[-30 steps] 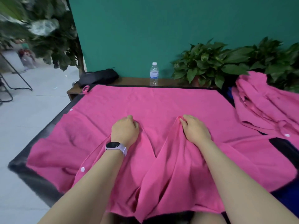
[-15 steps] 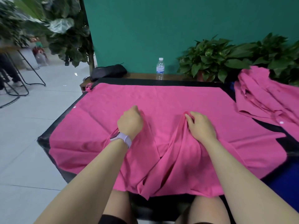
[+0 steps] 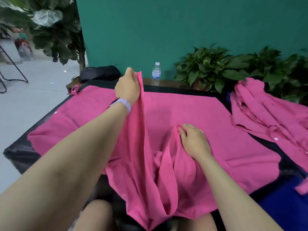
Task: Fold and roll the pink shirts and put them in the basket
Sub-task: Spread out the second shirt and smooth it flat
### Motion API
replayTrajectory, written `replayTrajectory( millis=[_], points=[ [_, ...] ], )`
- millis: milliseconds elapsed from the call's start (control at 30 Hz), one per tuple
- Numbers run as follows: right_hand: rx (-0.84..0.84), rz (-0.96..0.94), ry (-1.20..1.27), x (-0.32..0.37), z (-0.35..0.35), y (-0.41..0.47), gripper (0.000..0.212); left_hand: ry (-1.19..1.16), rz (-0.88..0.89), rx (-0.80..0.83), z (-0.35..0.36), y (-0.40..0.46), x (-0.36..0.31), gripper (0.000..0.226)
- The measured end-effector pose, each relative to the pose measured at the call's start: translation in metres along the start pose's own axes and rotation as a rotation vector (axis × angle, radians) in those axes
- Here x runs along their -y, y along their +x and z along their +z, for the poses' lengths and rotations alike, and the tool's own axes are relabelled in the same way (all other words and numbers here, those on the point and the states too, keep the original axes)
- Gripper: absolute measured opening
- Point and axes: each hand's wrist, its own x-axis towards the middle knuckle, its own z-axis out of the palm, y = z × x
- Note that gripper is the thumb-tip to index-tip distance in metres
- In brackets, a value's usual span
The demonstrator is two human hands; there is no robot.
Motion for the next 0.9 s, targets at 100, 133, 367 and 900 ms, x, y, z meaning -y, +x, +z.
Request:
replayTrajectory(
  millis=[100, 133, 367, 900],
  points=[
    [-0.002, -0.001, 0.020, 0.001, 0.001, 0.002, 0.029, 0.186, -0.040, 0.091, 0.035, -0.006, 0.032, 0.014],
    [-0.007, -0.007, 0.032, 0.001, 0.002, 0.002, 0.029, 0.242, -0.034, 0.097, 0.046, -0.011, 0.042, 0.010],
    [-0.149, -0.008, -0.069, 0.004, 0.002, 0.005, 0.029, 0.427, -0.010, 0.236, 0.092, -0.028, 0.083, 0.027],
    [-0.149, 0.199, -0.231, -0.026, 0.068, 0.174, 0.035, 0.434, 0.035, 0.265, 0.091, -0.019, 0.088, 0.012]
  ],
)
